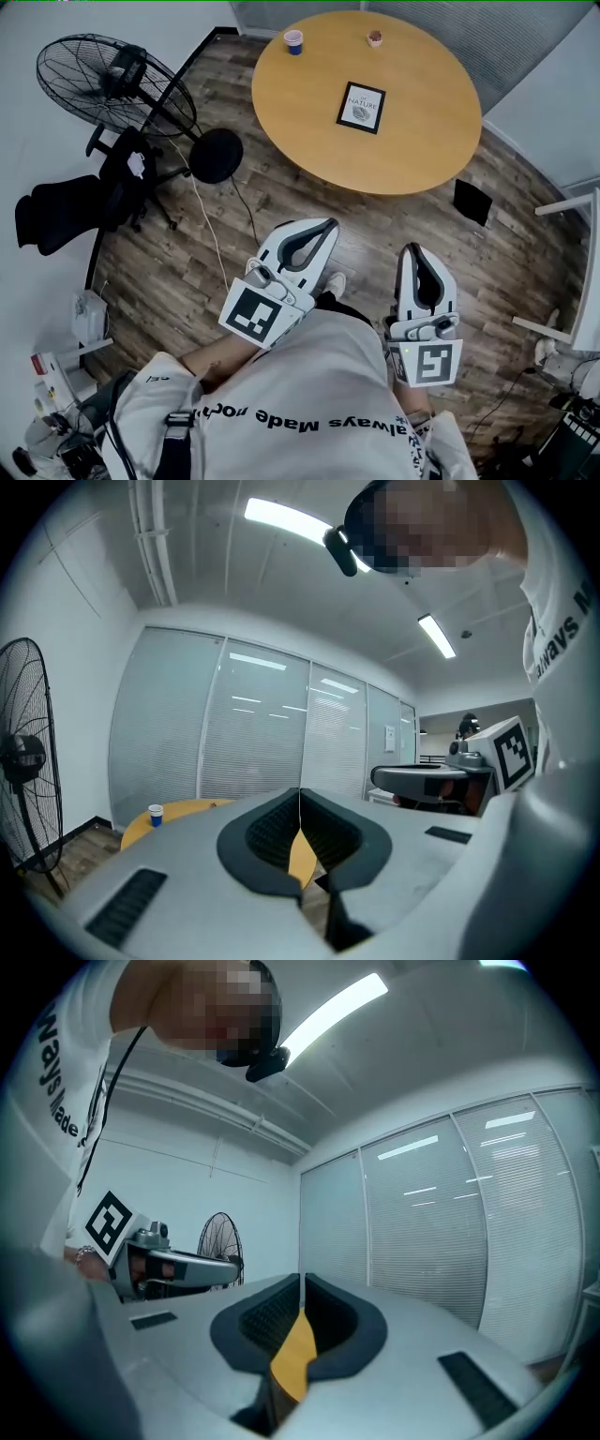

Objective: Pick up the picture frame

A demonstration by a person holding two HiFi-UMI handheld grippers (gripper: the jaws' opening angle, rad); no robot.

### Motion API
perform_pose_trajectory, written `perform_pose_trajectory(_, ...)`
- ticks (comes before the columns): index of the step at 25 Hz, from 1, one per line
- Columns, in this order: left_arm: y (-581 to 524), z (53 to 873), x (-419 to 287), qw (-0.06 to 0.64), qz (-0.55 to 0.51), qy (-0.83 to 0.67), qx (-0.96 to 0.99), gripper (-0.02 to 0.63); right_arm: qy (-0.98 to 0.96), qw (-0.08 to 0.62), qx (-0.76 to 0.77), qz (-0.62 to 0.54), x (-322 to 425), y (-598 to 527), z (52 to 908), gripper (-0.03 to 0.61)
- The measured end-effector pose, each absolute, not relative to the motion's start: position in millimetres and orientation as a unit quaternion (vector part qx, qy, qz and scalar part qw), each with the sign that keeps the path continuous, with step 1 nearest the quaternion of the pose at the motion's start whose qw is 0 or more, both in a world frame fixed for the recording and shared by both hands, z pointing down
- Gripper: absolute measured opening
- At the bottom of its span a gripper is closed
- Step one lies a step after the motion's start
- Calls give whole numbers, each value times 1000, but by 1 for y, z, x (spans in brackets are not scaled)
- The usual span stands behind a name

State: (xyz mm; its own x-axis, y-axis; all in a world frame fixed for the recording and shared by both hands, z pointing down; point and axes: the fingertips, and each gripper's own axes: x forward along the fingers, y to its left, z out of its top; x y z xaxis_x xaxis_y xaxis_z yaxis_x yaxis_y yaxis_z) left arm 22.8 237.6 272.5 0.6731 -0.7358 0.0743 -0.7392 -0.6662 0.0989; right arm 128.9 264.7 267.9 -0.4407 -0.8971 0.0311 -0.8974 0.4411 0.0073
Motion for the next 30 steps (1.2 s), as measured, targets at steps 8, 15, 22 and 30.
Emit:
perform_pose_trajectory(8, 212, 281, 46, 64, 21, -414, 908, 28, -856, 22, 516, 6, 152, 238, 274, 43)
perform_pose_trajectory(15, 209, 287, 59, 68, 22, -415, 907, 28, -859, 26, 511, 12, 163, 234, 283, 42)
perform_pose_trajectory(22, 202, 289, 63, 68, 25, -415, 907, 28, -862, 27, 507, 12, 165, 227, 284, 41)
perform_pose_trajectory(30, 174, 294, 57, 70, 23, -415, 907, 27, -862, 32, 505, 15, 157, 197, 291, 41)
